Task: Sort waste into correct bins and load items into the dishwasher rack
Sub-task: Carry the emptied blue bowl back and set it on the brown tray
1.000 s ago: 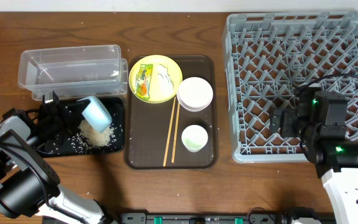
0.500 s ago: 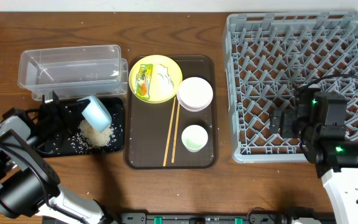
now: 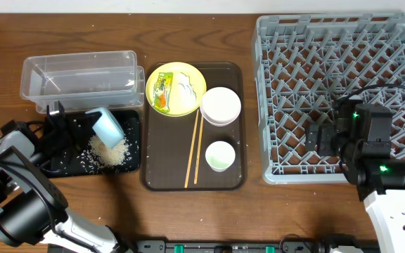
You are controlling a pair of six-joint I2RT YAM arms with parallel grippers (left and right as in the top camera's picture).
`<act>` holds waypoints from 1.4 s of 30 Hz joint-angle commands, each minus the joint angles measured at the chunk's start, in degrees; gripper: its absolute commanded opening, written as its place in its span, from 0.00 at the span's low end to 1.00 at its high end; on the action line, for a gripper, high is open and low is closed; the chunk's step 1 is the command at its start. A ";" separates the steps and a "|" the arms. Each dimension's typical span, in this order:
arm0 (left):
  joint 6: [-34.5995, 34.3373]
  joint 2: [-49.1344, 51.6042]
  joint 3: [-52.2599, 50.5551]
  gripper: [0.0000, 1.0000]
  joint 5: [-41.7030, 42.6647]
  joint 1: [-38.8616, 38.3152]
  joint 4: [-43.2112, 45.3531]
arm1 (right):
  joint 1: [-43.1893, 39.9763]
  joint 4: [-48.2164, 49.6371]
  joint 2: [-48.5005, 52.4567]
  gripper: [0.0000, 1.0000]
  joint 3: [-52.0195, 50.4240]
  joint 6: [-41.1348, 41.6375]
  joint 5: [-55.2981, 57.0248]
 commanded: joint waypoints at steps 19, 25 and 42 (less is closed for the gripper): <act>2.23 -25.97 0.94 0.06 -41.81 -28.63 -3.34 | 0.76 -0.02 -0.17 0.99 1.25 0.13 1.44; -0.76 -24.09 0.90 0.06 -61.59 -47.17 -3.37 | 0.76 -0.02 -0.17 0.99 1.25 0.13 1.42; -4.07 -13.81 1.73 0.56 -75.32 -62.62 0.72 | 0.76 -0.15 -0.17 0.99 1.25 0.13 1.49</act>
